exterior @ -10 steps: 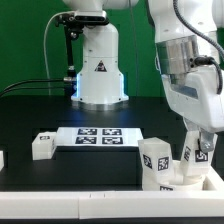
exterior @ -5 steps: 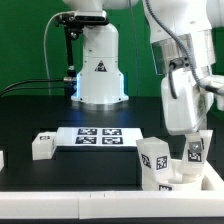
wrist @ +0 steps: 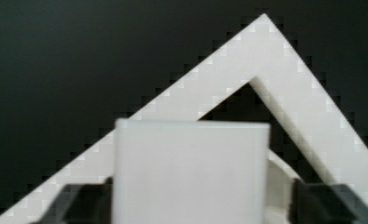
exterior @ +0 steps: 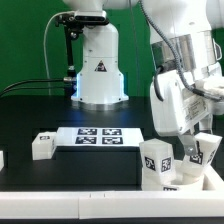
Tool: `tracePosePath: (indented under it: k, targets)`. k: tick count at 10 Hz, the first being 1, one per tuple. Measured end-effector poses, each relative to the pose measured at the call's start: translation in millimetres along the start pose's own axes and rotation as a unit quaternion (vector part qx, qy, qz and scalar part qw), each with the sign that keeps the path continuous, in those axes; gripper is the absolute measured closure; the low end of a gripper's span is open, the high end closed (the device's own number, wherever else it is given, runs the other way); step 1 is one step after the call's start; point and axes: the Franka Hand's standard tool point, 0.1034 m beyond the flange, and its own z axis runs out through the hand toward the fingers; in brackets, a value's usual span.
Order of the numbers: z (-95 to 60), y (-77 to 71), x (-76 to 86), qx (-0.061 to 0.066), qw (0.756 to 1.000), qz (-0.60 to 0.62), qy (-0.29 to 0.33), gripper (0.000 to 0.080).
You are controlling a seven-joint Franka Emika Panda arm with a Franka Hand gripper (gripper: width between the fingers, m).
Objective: Assemble stool
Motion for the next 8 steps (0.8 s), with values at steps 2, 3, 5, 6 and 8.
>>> tracePosePath:
  k: [2, 3, 5, 6, 8]
  targets:
    - [-17.7, -7.7, -8.0, -0.006, 0.987, -0.161, -0.008, 0.0157]
    - [-21.4, -10.3, -9.2, -0.003, 0.976, -0.217, -0.01, 0.0152]
    - [-20.9, -10.2, -8.6, -0.002, 0.958, -0.288, -0.009, 0.0152]
    - [-20.9, -10.4, -8.3, -0.002, 0.948, -0.319, -0.008, 0.0151]
    - [-21.3, -8.4, -8.0, -0.016, 0.893, -0.45, 0.002, 0.0151]
